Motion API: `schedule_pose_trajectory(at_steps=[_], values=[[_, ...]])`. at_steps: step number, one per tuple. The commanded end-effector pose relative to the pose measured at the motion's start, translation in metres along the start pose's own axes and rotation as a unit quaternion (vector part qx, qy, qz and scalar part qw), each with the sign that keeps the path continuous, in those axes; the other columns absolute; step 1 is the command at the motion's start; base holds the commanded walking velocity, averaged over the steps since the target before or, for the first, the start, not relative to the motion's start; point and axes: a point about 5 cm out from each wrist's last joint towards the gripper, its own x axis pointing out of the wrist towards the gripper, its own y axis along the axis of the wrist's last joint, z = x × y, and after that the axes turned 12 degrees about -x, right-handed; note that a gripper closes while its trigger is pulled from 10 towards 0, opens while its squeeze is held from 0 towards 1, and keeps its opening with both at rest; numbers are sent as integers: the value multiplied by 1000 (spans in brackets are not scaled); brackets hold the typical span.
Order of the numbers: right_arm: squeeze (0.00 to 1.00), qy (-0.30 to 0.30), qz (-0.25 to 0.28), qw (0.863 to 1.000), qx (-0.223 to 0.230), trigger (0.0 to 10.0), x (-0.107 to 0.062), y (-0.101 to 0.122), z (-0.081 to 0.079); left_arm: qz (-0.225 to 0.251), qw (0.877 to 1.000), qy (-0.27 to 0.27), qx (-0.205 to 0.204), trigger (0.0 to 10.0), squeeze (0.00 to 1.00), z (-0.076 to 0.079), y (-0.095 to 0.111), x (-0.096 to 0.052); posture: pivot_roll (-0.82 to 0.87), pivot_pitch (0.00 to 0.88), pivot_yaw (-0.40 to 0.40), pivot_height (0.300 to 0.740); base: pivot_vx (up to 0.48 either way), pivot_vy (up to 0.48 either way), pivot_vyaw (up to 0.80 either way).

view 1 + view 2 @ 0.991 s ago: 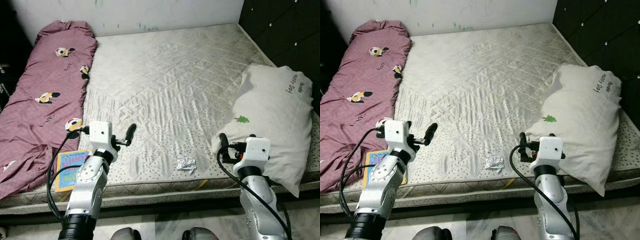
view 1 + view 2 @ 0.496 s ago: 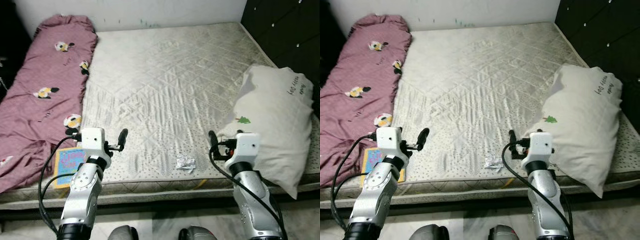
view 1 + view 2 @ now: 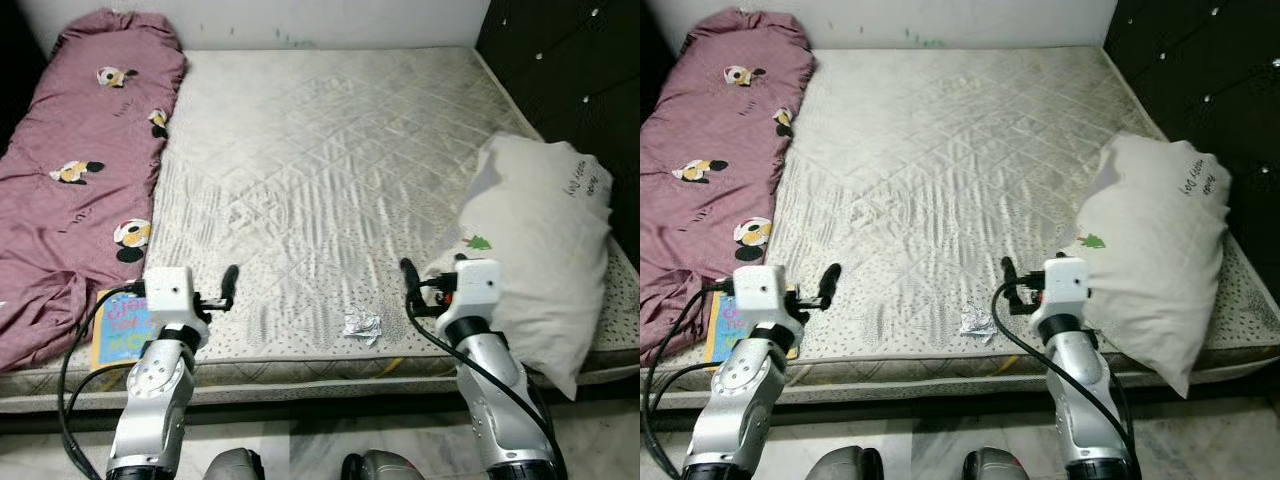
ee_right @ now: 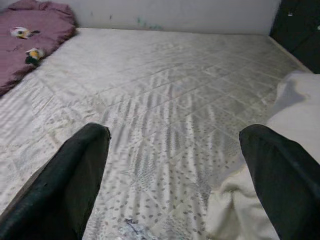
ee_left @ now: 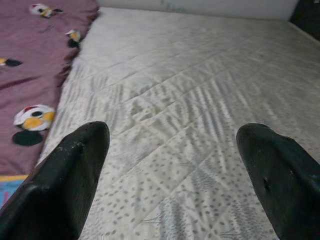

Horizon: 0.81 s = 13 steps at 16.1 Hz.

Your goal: Clean up the room

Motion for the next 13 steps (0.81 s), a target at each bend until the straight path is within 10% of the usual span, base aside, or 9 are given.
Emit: schedule_pose_trajectory(at_steps=[1, 13], values=[[0, 0, -6, 1000, 1, 10000, 1, -1, 0, 1, 1000, 2, 4, 10000, 0, -1, 2, -2, 1, 80, -32, 740, 0, 0, 0], [0, -17, -10, 1000, 9, 10000, 0, -2, 7, 0, 1000, -6, -9, 10000, 0, 2, 5, 1, -15, 96, -34, 740, 0, 0, -369]])
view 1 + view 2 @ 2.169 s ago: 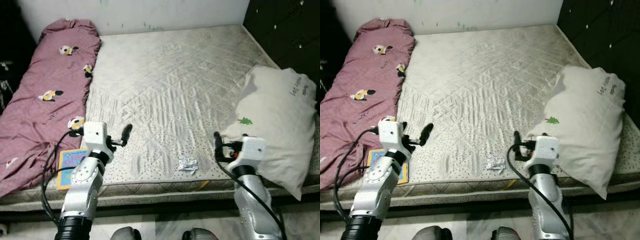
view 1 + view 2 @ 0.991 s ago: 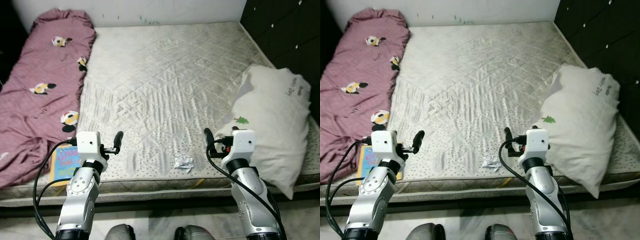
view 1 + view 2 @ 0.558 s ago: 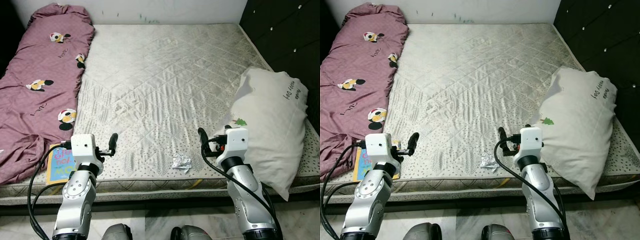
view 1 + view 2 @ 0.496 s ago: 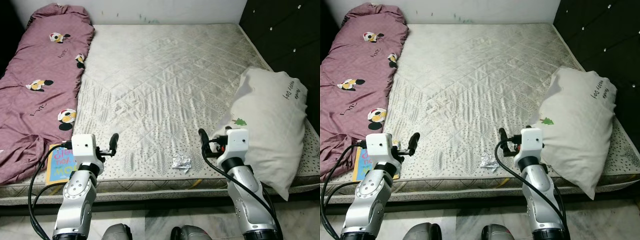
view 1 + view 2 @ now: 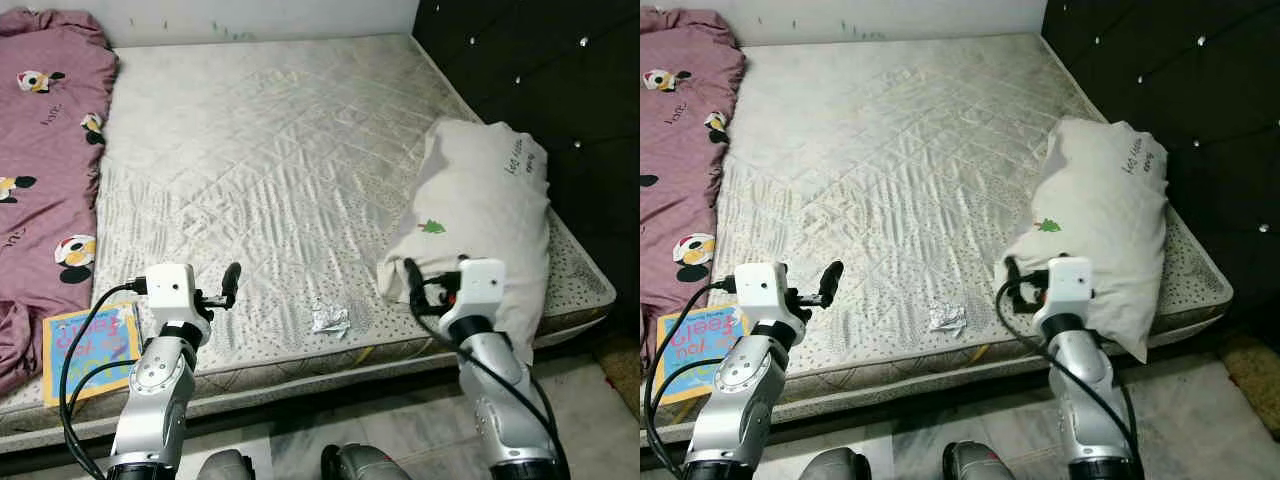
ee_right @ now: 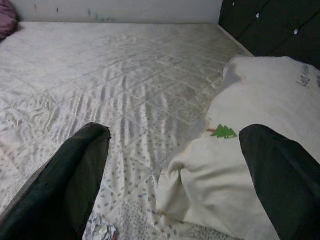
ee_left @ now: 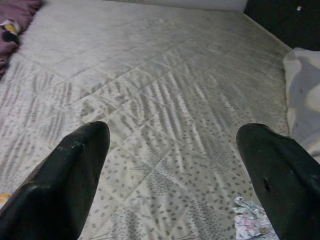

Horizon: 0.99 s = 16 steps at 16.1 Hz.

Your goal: Clean up the room

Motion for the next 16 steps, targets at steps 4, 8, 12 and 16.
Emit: schedule_pose_trajectory(at_steps=[4, 8, 12, 16], values=[[0, 5, 3, 1000, 8, 10000, 0, 2, 1, 6, 1000, 10, -4, 10000, 0, -4, 5, 0, -21, 109, -34, 740, 0, 0, 0], [0, 8, 4, 1000, 10, 10000, 0, 3, 0, 5, 1000, 10, -6, 10000, 0, -4, 6, 2, -25, 118, -34, 697, 0, 0, 0], [0, 13, 7, 1000, 13, 10000, 2, 5, -2, 9, 1000, 13, -6, 10000, 0, -4, 8, 3, -21, 120, -38, 652, 0, 0, 0], [0, 14, 15, 1000, 17, 10000, 4, 7, -1, 12, 1000, 17, -5, 10000, 0, -5, 9, 4, -21, 113, -39, 613, 0, 0, 0]])
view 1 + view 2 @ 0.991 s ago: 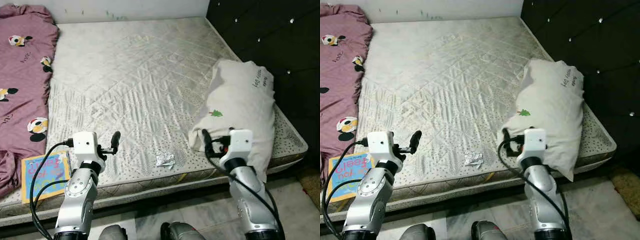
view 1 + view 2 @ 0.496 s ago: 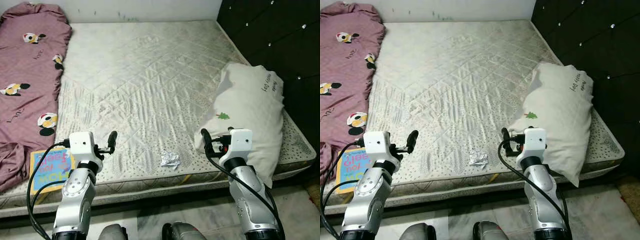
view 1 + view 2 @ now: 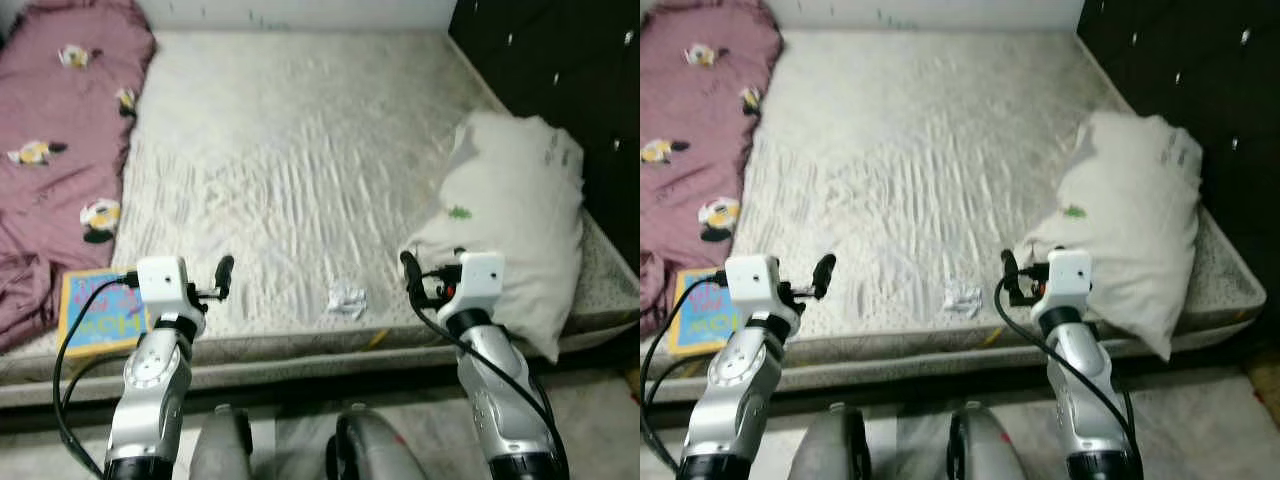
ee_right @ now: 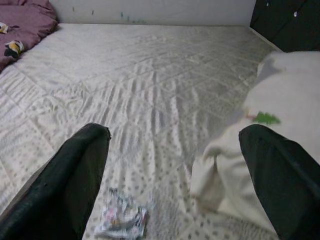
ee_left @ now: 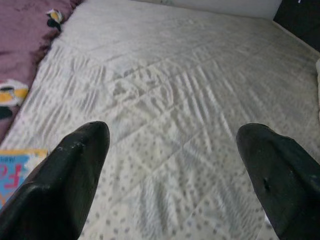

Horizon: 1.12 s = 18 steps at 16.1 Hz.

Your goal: Clean up the room

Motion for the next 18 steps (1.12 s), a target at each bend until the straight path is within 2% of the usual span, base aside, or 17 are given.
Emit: schedule_pose_trajectory(at_steps=[1, 4, 6, 7, 10, 12, 18], values=[[0, 0, 2, 1000, 4, 10000, -1, 1, 2, 3, 1000, 7, 12, 10000, 0, -5, 2, -2, -20, 113, -39, 613, 0, 0, 0], [0, -1, 3, 1000, 3, 10000, 0, 1, 2, 28, 998, 28, 56, 10000, 0, -15, 9, -3, -14, 107, -47, 613, 0, 0, 0], [0, 1, 8, 1000, 2, 10000, 0, 3, 3, 16, 999, 35, 28, 10000, 0, -19, 10, -8, -13, 106, -53, 613, 0, 0, 0], [0, 0, 10, 1000, 1, 10000, 0, 4, 5, -9, 999, 42, 18, 10000, 0, -19, 5, -14, -10, 109, -56, 613, 0, 0, 0], [0, 0, 3, 1000, -4, 10000, -4, 0, 9, 5, 999, 32, 24, 10000, 0, -16, 10, -27, 4, 111, -61, 613, 0, 0, 0], [0, 3, 3, 1000, -4, 10000, -4, 0, 7, 13, 999, 31, 29, 10000, 0, -15, 10, -27, 5, 110, -61, 613, 0, 0, 0], [0, 9, 9, 1000, -5, 10000, 1, 3, 3, 14, 1000, 0, 4, 10000, 0, -7, 14, -24, 1, 127, -57, 613, 41, 0, 0]])
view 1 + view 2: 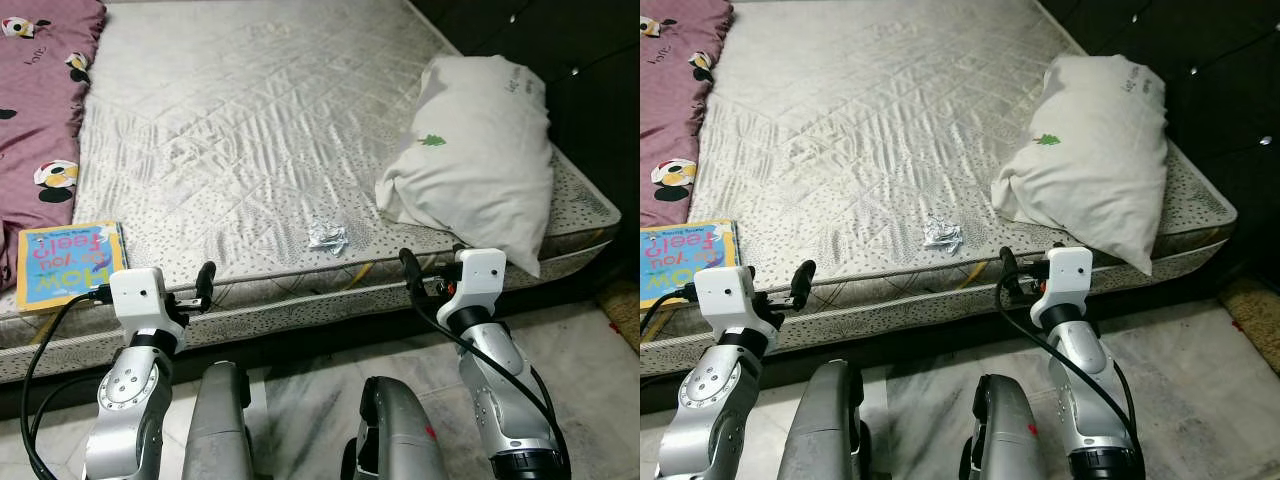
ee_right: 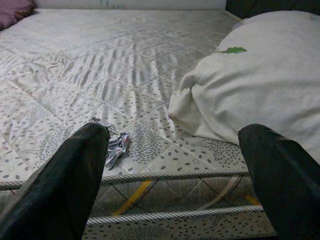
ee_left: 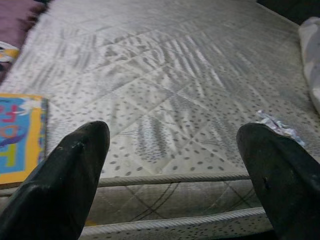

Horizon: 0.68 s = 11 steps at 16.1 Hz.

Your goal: Clean up the room

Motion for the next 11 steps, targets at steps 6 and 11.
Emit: schedule_pose_trajectory(at_steps=[6, 11], values=[[0, 11, 8, 1000, -10, 10000, 5, 3, 1, -7, 1000, -20, -8, 10000, 0, 7, -2, 0, 1, 129, -58, 613, 224, 0, 0], [0, 20, 10, 1000, -8, 10000, 6, 4, -1, -12, 1000, -24, -11, 10000, 0, 8, -4, 1, -1, 141, -60, 613, 280, 0, 0]])
